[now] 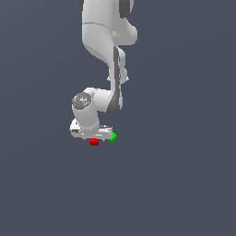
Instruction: Stack the red cube on top of the green cube.
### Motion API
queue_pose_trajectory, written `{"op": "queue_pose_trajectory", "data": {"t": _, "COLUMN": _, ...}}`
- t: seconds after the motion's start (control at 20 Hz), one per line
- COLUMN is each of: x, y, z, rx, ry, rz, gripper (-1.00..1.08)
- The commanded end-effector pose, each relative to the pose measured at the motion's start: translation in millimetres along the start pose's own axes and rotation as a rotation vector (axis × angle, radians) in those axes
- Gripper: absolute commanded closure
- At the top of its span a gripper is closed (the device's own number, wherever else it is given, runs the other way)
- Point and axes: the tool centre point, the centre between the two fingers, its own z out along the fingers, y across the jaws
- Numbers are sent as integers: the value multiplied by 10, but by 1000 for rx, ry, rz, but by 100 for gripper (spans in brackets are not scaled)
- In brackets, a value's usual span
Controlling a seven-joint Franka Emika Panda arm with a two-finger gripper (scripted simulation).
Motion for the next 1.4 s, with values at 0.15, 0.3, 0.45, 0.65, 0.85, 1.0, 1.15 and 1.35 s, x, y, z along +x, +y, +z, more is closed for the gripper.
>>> {"op": "queue_pose_trajectory", "data": {"t": 0.15, "x": 14, "y": -1, "z": 118, "rx": 0, "ry": 1, "rz": -1, "gripper": -92}}
{"op": "queue_pose_trajectory", "data": {"t": 0.3, "x": 15, "y": -1, "z": 119, "rx": 0, "ry": 1, "rz": -1, "gripper": 108}}
{"op": "queue_pose_trajectory", "data": {"t": 0.45, "x": 15, "y": -1, "z": 119, "rx": 0, "ry": 1, "rz": -1, "gripper": 108}}
{"op": "queue_pose_trajectory", "data": {"t": 0.65, "x": 15, "y": -1, "z": 119, "rx": 0, "ry": 1, "rz": -1, "gripper": 108}}
{"op": "queue_pose_trajectory", "data": {"t": 0.85, "x": 14, "y": 4, "z": 105, "rx": 0, "ry": 1, "rz": 0, "gripper": 108}}
{"op": "queue_pose_trajectory", "data": {"t": 1.0, "x": 11, "y": 3, "z": 43, "rx": 0, "ry": 1, "rz": 0, "gripper": 108}}
{"op": "queue_pose_trajectory", "data": {"t": 1.15, "x": 7, "y": 2, "z": -76, "rx": 0, "ry": 1, "rz": 0, "gripper": 108}}
{"op": "queue_pose_trajectory", "data": {"t": 1.35, "x": 1, "y": 1, "z": -329, "rx": 0, "ry": 1, "rz": 0, "gripper": 108}}
